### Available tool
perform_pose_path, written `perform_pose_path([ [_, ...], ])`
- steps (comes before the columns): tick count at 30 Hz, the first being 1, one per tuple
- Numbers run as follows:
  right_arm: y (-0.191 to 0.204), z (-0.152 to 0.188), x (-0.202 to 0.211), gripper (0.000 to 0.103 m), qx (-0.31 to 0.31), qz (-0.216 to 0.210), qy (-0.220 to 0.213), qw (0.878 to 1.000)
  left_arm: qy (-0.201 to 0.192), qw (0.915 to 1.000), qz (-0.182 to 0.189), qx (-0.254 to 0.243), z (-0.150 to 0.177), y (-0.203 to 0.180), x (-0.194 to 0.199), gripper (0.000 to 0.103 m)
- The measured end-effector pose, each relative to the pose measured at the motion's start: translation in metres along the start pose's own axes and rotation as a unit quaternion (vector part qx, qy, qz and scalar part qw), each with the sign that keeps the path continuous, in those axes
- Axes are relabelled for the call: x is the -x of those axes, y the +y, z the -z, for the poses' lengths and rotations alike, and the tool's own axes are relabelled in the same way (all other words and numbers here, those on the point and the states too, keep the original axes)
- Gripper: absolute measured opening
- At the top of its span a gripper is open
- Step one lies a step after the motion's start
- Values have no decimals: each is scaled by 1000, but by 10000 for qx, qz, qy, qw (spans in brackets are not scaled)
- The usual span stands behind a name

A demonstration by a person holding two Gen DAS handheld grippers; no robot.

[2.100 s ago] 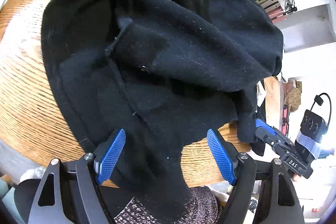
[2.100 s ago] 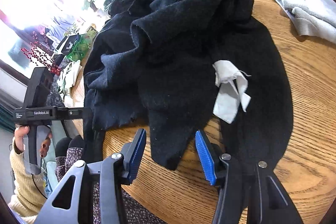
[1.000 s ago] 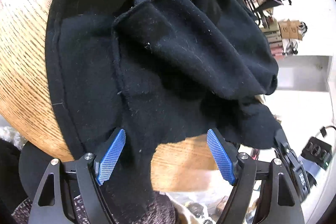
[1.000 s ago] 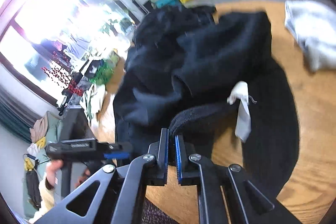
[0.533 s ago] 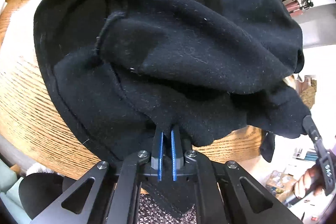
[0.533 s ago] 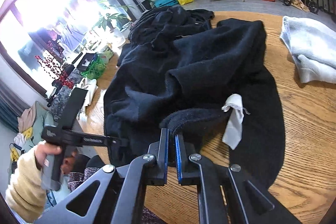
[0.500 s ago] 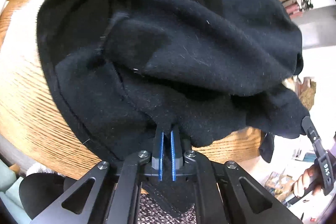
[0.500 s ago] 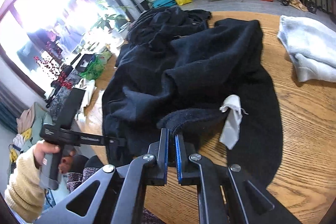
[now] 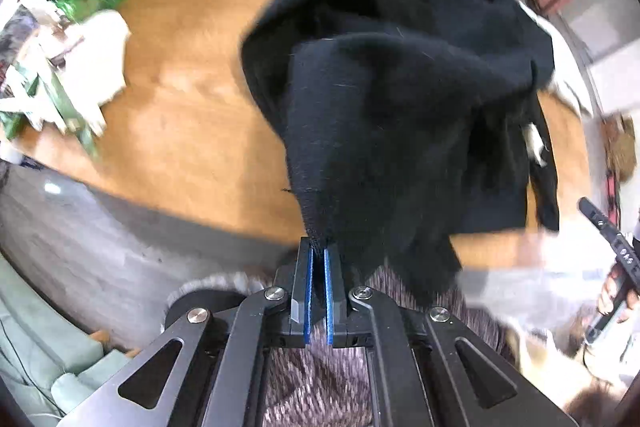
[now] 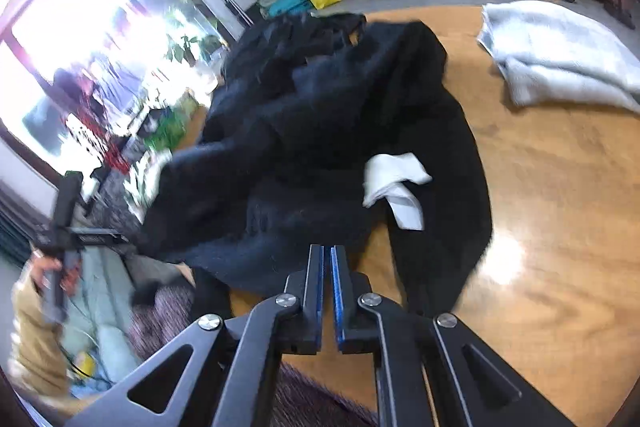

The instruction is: Fold clothes

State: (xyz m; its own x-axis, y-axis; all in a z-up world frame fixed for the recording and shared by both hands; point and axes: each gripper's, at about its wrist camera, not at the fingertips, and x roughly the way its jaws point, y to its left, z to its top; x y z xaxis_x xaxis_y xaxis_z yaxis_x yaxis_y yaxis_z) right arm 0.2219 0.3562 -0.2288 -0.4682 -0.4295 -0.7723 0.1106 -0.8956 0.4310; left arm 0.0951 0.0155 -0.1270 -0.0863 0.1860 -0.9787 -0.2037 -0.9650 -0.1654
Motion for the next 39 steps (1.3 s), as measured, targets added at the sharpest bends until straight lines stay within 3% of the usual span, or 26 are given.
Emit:
perform_pose_path([
  [4,0,42,-17,7,-136,-22,646,9978,107,9997,-198,96,-1,7,-7,6],
  [6,-5,29,-12,12,-110,202,488,9985,245,9991,-233,272,-7,18,-5,9],
  [8,-9,14,-7,28,-86,434,305,9986,371,9981,-303,387,-13,25,1,9],
  [12,-10,-33,4,34,209,924,-129,9954,-157,9979,-620,131,-37,28,44,10],
  [13,-8,-50,6,41,351,1053,-255,9935,-369,9969,-685,102,-49,27,54,12],
  [14,-6,-66,9,49,493,1182,-382,9910,-589,9954,-750,78,-63,27,63,15],
  [15,-5,-89,9,51,599,1267,-509,9888,-732,9937,-848,35,-70,32,72,28],
  [16,-3,-107,6,54,667,1310,-614,9872,-882,9907,-1039,-58,-88,28,69,48],
  [18,2,-139,-9,60,769,1261,-731,9863,-1089,9862,-1222,-266,-116,9,52,58],
  [21,12,-184,-48,60,875,951,-744,9888,-1425,9817,-1118,-584,-155,-22,23,58],
  [23,16,-193,-89,56,879,967,-382,9907,-1574,9788,-1016,-828,-184,-47,-6,56],
  [25,20,-201,-132,50,878,994,0,9912,-1668,9744,-1009,-1120,-207,-70,-33,44],
  [28,18,-195,-173,50,1053,1537,357,9818,-1569,9727,-1003,-1386,-221,-84,-57,32],
  [30,11,-189,-190,49,1174,1920,488,9731,-1459,9737,-893,-1504,-234,-90,-77,29],
  [32,-1,-188,-202,48,1142,2122,555,9690,-1473,9744,-902,-1442,-247,-87,-92,29],
  [34,-11,-197,-204,48,922,2088,465,9725,-1549,9760,-828,-1291,-262,-82,-103,29],
  [39,-30,-234,-217,46,673,2348,272,9693,-1749,9783,-592,-937,-296,-77,-111,29],
])
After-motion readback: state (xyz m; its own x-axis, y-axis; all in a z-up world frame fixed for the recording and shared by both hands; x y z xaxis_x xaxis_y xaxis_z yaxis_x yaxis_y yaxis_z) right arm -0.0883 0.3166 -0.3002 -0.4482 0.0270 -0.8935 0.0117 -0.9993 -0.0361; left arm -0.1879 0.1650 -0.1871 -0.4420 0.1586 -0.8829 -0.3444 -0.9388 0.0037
